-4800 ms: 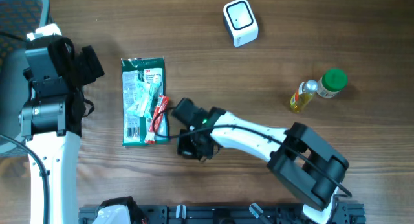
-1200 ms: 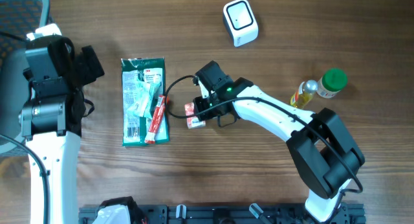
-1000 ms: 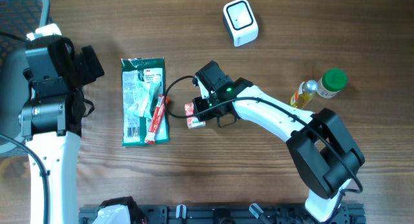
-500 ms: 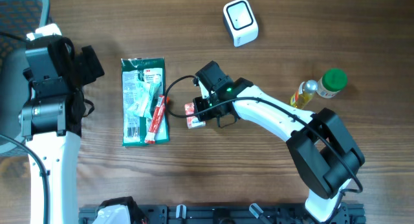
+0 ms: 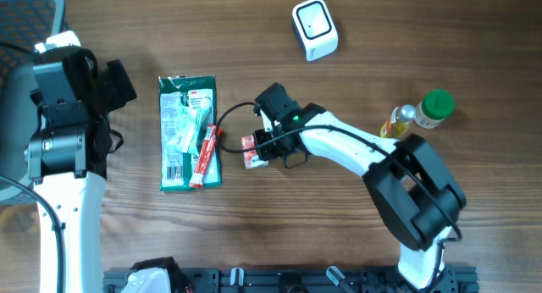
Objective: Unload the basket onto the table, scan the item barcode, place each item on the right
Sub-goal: 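Lift the tissue pack and carry it right toward the scanner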
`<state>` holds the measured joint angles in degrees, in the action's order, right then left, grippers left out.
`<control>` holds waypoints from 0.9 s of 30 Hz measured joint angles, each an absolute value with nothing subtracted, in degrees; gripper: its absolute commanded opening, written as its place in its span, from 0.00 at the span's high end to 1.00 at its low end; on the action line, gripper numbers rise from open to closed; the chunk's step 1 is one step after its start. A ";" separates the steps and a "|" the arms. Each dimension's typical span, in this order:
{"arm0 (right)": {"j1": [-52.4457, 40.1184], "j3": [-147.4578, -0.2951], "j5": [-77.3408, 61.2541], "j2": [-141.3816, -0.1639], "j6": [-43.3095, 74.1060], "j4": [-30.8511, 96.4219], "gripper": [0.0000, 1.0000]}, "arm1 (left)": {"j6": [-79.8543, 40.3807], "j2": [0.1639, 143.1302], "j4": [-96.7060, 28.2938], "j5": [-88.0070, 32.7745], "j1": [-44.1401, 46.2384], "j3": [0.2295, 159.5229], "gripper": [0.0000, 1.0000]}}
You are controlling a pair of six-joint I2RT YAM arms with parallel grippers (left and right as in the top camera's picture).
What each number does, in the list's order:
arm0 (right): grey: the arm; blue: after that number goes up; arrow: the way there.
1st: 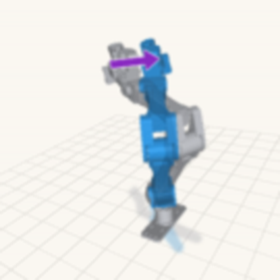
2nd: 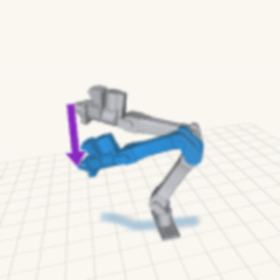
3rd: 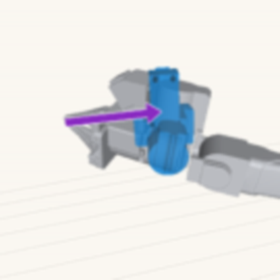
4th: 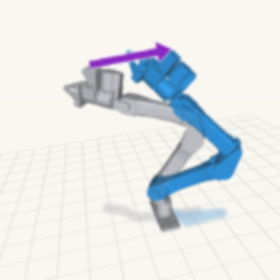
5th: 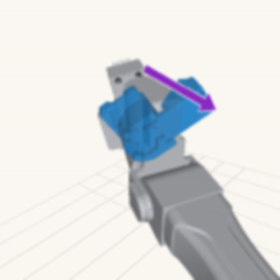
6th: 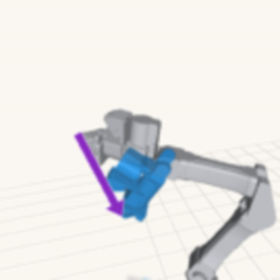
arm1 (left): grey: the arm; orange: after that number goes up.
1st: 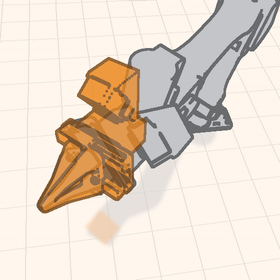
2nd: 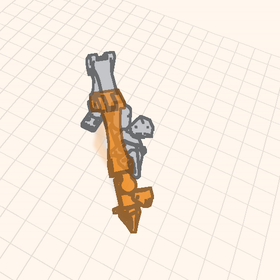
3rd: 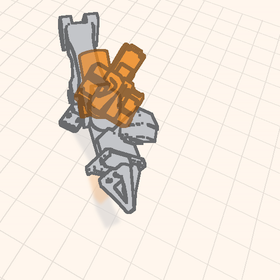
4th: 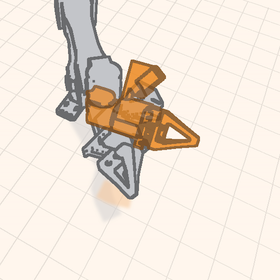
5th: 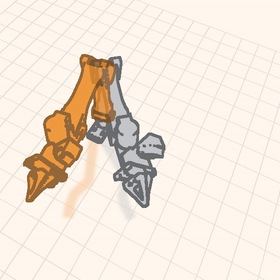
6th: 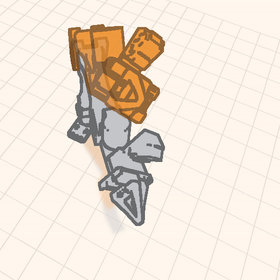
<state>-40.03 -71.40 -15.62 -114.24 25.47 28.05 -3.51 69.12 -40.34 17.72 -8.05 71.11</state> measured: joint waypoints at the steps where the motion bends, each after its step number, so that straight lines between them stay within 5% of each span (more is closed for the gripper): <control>1: -40.03 -71.40 -15.62 -114.21 25.69 28.03 0.80 | -3.51 69.12 -40.32 17.72 -8.05 71.09 0.00; 3: -40.03 -71.40 -15.62 -114.21 26.87 28.12 0.81 | -3.51 69.10 -40.32 17.72 -8.05 71.09 0.00; 5: -40.03 -71.40 -15.66 -114.21 27.57 28.23 0.96 | -3.51 69.10 -40.34 17.72 -8.05 71.09 0.00; 13: -36.40 -71.59 -21.12 -112.92 25.58 31.05 0.96 | -3.51 69.12 -40.34 17.72 -8.05 71.09 0.00; 27: -12.01 -71.61 -68.69 -94.67 -0.56 48.23 0.96 | -3.51 69.10 -40.34 17.72 -8.05 71.09 0.00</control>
